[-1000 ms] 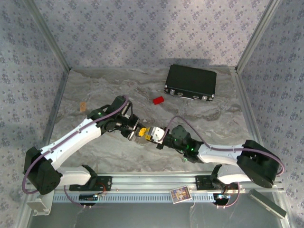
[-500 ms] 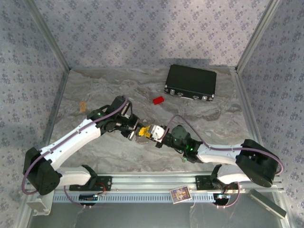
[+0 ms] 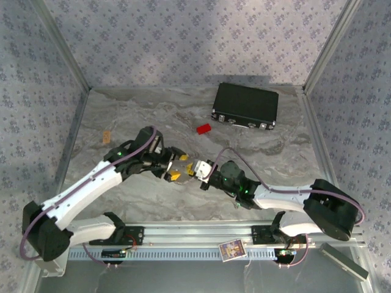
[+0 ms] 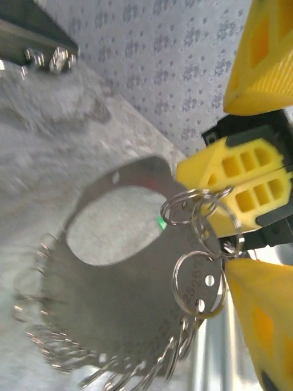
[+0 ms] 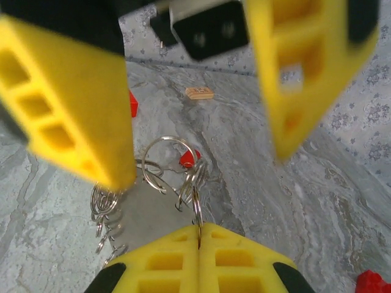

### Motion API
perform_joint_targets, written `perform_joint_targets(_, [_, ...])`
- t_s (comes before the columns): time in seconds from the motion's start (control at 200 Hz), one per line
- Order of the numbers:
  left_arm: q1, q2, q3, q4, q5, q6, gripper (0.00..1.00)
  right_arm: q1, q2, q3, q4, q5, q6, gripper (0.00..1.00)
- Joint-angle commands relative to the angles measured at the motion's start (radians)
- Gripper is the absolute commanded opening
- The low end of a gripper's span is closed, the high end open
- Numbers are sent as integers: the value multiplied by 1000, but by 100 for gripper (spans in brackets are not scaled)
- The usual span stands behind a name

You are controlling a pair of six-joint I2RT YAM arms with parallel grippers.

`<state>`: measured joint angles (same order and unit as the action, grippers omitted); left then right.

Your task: Put the keys on the keyring

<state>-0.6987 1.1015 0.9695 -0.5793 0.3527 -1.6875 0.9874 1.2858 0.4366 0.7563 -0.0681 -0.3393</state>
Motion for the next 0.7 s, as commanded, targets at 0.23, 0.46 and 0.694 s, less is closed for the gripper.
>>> perform_joint_targets(0.23, [168, -92, 113, 149, -197, 732, 77, -46, -106, 130, -366, -92, 15, 0])
perform_joint_targets(0.46, [168, -74, 101, 227, -200, 1325, 72, -95, -146, 297, -767, -174, -50, 0])
perform_joint_targets(0.694, [167, -190, -195, 578, -147, 1591, 69, -147, -114, 488, -1145, -221, -184, 0])
